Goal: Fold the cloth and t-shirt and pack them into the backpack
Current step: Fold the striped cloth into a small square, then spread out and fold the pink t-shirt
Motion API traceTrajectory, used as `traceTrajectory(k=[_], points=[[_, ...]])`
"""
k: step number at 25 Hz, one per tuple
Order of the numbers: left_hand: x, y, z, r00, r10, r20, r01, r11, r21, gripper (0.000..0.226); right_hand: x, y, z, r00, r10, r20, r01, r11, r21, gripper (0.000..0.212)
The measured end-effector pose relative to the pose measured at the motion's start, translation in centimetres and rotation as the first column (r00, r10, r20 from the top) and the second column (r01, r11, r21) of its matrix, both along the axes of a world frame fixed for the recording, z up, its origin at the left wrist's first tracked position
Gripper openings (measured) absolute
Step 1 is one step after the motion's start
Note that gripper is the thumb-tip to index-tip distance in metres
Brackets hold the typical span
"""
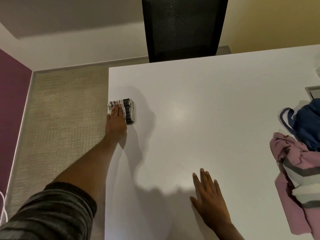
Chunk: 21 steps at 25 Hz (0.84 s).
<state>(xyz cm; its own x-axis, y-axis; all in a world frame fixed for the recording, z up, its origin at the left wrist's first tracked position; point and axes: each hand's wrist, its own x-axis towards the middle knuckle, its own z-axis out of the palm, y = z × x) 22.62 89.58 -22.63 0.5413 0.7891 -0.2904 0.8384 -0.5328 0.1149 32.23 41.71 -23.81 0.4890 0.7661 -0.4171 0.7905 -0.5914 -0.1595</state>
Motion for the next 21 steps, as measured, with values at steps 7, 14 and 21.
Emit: traceTrajectory(k=[7, 14, 21], points=[[-0.4, -0.2, 0.1, 0.998, 0.043, 0.055, -0.046, 0.997, 0.054, 0.08, 0.1, 0.1, 0.7, 0.999, 0.037, -0.013, -0.038, 0.997, -0.069, 0.078], [-4.7, -14.5, -1.6, 0.981, 0.129, 0.142, -0.118, 0.99, -0.079, 0.068, 0.3, 0.7, 1.8, 0.994, 0.039, -0.098, -0.049, 0.993, -0.107, 0.079], [-6.5, -27.8, -1.4, 0.991, 0.136, 0.011, -0.132, 0.977, -0.17, 0.073, 1.7, -1.4, 2.0, 0.988, 0.141, -0.069, -0.149, 0.982, -0.12, 0.078]])
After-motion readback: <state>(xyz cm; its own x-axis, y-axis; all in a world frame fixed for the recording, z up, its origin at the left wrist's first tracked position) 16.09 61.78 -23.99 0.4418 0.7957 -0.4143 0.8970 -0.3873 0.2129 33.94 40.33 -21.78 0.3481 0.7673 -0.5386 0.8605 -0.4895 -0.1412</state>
